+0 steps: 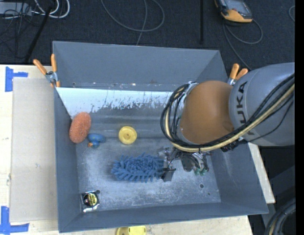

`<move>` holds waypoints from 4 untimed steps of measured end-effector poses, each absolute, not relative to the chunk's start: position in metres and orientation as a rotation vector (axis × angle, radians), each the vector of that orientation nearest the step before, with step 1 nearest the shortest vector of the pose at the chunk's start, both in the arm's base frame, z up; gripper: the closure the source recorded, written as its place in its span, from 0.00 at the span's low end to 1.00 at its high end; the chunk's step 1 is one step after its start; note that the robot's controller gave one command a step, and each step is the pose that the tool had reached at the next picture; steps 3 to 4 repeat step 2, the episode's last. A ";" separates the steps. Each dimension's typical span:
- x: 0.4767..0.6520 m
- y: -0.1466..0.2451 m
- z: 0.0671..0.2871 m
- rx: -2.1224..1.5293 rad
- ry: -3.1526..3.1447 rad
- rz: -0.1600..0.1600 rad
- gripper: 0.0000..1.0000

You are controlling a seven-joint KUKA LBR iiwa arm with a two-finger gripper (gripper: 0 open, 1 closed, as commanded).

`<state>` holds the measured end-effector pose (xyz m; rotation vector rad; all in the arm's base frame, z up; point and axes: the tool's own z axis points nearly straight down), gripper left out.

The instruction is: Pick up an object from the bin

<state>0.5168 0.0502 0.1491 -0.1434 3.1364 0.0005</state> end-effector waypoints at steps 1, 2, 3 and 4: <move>0.503 0.058 0.193 -0.170 3.145 -0.001 1.00; 0.532 0.054 0.228 -0.144 3.136 0.001 1.00; 0.532 0.054 0.228 -0.144 3.136 0.001 1.00; 0.532 0.054 0.228 -0.144 3.136 0.001 1.00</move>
Offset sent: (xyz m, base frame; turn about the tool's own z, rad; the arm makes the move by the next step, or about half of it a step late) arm 0.0399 -0.0034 0.0912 0.0185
